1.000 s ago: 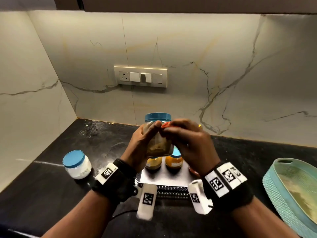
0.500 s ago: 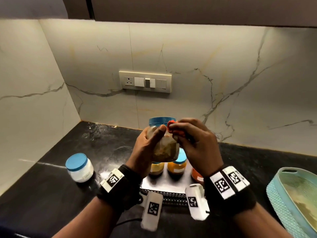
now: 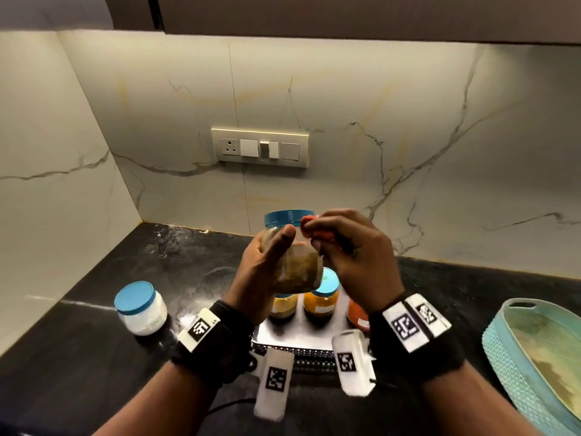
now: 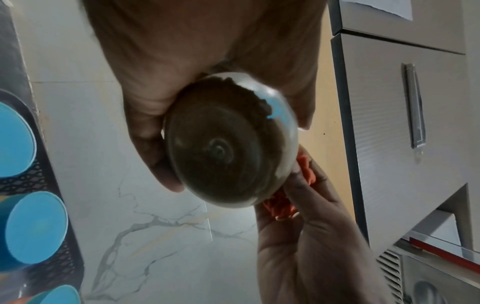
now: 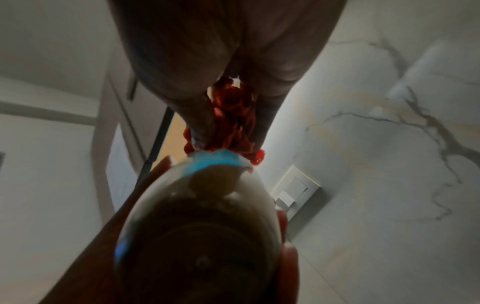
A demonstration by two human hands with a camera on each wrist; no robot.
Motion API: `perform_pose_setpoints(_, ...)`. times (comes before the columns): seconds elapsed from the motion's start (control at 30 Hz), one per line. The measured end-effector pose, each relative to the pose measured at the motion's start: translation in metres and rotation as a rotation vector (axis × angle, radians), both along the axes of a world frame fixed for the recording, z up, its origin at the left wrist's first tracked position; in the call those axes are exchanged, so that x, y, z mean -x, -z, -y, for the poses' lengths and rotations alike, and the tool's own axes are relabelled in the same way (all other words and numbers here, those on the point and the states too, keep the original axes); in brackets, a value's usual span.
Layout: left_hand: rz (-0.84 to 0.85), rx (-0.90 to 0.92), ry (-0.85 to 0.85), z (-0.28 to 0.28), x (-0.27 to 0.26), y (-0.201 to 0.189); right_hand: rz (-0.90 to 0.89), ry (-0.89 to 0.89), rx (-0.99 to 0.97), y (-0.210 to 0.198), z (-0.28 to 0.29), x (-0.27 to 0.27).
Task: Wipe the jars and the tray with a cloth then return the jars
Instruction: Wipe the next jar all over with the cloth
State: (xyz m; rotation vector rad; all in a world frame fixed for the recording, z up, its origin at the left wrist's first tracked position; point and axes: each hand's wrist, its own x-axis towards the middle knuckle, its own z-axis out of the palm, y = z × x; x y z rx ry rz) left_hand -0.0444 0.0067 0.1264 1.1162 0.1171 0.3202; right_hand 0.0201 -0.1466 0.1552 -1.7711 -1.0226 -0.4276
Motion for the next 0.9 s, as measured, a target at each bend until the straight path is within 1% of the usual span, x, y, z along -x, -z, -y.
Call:
perform_pose_setpoints(0.07, -0.017, -0.001, 0.024, -0.001, -0.001, -0.002, -0.079, -0.006, -0.067, 0.000, 0.000, -0.002)
perform_pose_setpoints(0.17, 0.002, 0.038, 0.081, -0.009, -0.001, -0.007, -0.029, 0.012, -0.019, 0.011, 0.003, 0.018)
perform_pose_setpoints(0.23, -0.009, 0.072, 0.126, -0.017, -0.001, -0.008, 0.049, -0.022, 0.017, 0.019, 0.006, 0.034)
perform_pose_setpoints(0.33, -0.069, 0.058, 0.151, -0.025, -0.001, -0.004, 0.204, -0.017, 0.051, 0.025, 0.010, 0.034)
perform_pose_setpoints(0.43, -0.122, -0.016, 0.135, -0.024, -0.001, -0.005, 0.349, 0.019, 0.197, 0.027, 0.010, 0.029)
perform_pose_setpoints(0.5, -0.105, -0.093, 0.121, -0.018, -0.001, -0.004, 0.442, 0.005, 0.289, 0.028, 0.009, 0.032)
perform_pose_setpoints(0.57, -0.066, -0.146, 0.122, -0.012, -0.002, 0.000, 0.514, -0.019, 0.311, 0.025, 0.011, 0.032)
perform_pose_setpoints(0.6, -0.055, -0.130, 0.129, -0.009, -0.002, 0.002, 0.505, -0.029, 0.291, 0.022, 0.012, 0.029)
perform_pose_setpoints(0.63, -0.046, -0.109, 0.131, -0.007, -0.001, 0.003, 0.450, -0.027, 0.251, 0.018, 0.012, 0.023)
perform_pose_setpoints(0.77, -0.042, -0.043, 0.125, 0.000, -0.004, 0.002, 0.072, 0.016, 0.057, 0.004, 0.014, -0.007)
perform_pose_setpoints(0.8, -0.045, -0.013, 0.131, 0.001, -0.006, 0.001, 0.041, 0.018, 0.031, 0.004, 0.014, -0.008)
perform_pose_setpoints(0.83, -0.045, 0.024, 0.136, 0.000, -0.007, 0.000, 0.054, 0.027, 0.029, 0.004, 0.014, -0.004)
perform_pose_setpoints(0.9, -0.059, 0.081, 0.130, -0.005, -0.009, -0.003, 0.174, 0.032, 0.071, 0.008, 0.013, 0.011)
